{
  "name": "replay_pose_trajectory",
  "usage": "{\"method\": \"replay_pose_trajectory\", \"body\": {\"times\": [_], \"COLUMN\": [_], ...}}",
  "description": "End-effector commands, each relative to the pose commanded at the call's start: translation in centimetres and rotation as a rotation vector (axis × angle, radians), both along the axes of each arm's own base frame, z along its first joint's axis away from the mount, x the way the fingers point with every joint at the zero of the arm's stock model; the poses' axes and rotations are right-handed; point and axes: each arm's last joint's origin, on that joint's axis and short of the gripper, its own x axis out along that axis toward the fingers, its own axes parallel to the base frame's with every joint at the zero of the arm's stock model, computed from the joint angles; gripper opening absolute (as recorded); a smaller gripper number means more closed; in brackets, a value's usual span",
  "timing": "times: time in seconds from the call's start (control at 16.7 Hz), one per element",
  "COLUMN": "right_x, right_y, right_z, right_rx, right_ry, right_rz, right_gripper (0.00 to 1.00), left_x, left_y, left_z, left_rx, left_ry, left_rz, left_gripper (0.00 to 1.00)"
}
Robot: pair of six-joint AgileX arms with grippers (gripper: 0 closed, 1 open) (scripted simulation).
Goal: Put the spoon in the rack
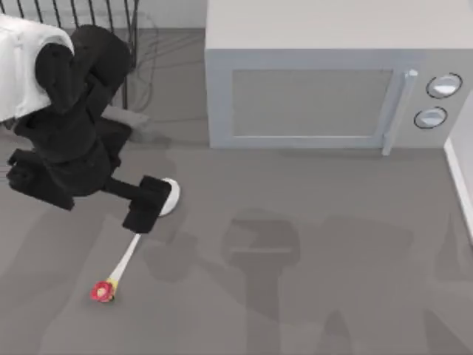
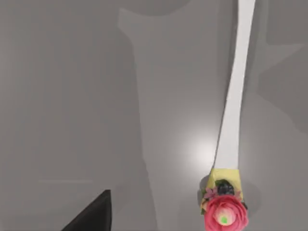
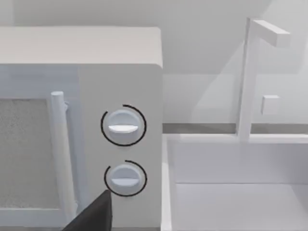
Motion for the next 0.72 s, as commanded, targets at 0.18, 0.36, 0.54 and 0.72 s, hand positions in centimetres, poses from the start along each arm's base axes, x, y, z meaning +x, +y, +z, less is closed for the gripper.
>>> {"method": "replay_pose_trajectory", "body": {"times": [0.18, 0.36, 0.54, 0.72], "right_x": [0.0, 0.0, 0.0, 0.0], "right_y": [0.0, 0.0, 0.0, 0.0], "right_z": [0.0, 0.0, 0.0, 0.0], "right_rx": [0.0, 0.0, 0.0, 0.0], "right_ry": [0.0, 0.0, 0.0, 0.0], "right_rz": [0.0, 0.0, 0.0, 0.0], "right_gripper": [1.0, 1.0, 1.0, 1.0], "left_x": [1.2, 1.4, 1.4, 1.5], "left_y": [-1.3, -1.5, -1.4, -1.5], "left_z": [-0.9, -1.0, -1.0, -2.2], "left_rx": [0.028, 0.032, 0.031, 0.034], "left_ry": [0.066, 0.075, 0.073, 0.08], "left_rz": [-0.022, -0.026, -0.021, -0.025], "left_gripper": [1.0, 1.0, 1.0, 1.0]}}
